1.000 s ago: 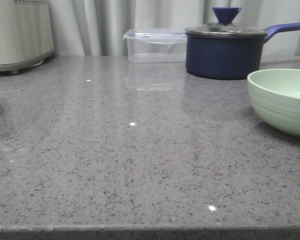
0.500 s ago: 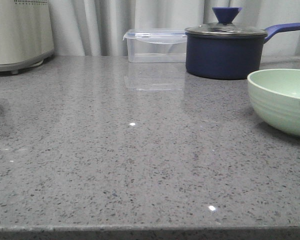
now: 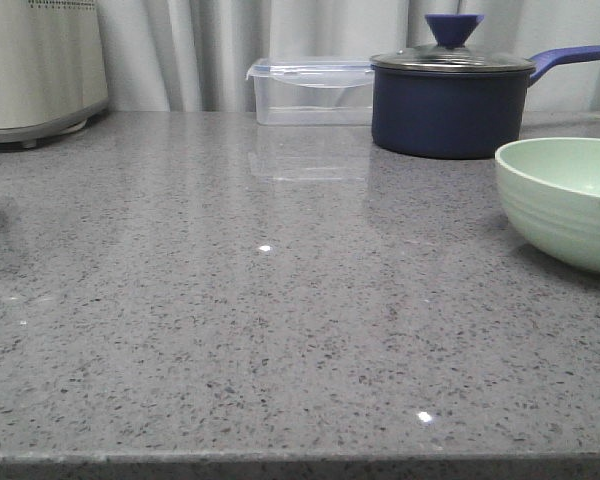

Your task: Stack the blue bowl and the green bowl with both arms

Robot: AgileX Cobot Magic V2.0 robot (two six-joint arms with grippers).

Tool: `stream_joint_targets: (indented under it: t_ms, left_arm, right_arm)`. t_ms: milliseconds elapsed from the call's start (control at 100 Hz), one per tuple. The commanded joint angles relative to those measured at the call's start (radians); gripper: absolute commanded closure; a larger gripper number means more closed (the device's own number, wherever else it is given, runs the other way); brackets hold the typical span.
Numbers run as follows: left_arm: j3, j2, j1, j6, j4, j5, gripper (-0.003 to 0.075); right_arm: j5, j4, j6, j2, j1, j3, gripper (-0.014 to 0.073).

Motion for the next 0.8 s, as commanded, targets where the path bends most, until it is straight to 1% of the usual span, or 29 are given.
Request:
stream_joint_targets:
  t_ms: [0, 100, 200, 250, 320, 380, 470, 620, 790]
  left_arm:
    - [0.040, -0.034, 0.004, -0.001, -0.003, -0.071, 0.0741]
    - [0.040, -0.034, 0.004, -0.001, -0.003, -0.071, 0.0741]
    - [0.033, -0.034, 0.004, -0.001, -0.010, -0.102, 0.0741]
    - [0.018, -0.033, 0.004, -0.001, -0.010, -0.088, 0.0741]
    - [-0.015, -0.019, 0.004, -0.001, -0.012, -0.052, 0.0741]
    - [-0.062, 0.006, 0.004, -0.001, -0.027, -0.014, 0.0741]
    - [-0.140, 0.049, 0.004, -0.001, -0.044, 0.048, 0.0741]
    - [-0.288, 0.162, 0.004, -0.001, -0.042, 0.130, 0.0741]
    - [-0.412, 0.287, 0.004, -0.001, -0.042, 0.194, 0.0741]
  right_arm:
    - [-0.079, -0.004, -0.006, -0.018, -0.009, 0.000, 0.0665]
    - [-0.077, -0.004, -0.006, -0.018, -0.009, 0.000, 0.0665]
    - [-0.091, -0.004, -0.006, -0.018, -0.009, -0.002, 0.0665]
    - [-0.074, -0.004, -0.006, -0.016, -0.009, -0.008, 0.0665]
    - [-0.012, -0.004, -0.006, -0.005, -0.009, -0.033, 0.0665]
    - [0.050, -0.004, -0.006, 0.014, -0.009, -0.067, 0.0666]
    - [0.104, -0.004, -0.006, 0.063, -0.009, -0.126, 0.0666]
    - [0.173, -0.004, -0.006, 0.180, -0.009, -0.238, 0.0666]
    - [0.230, -0.004, -0.006, 0.319, -0.009, -0.366, 0.0666]
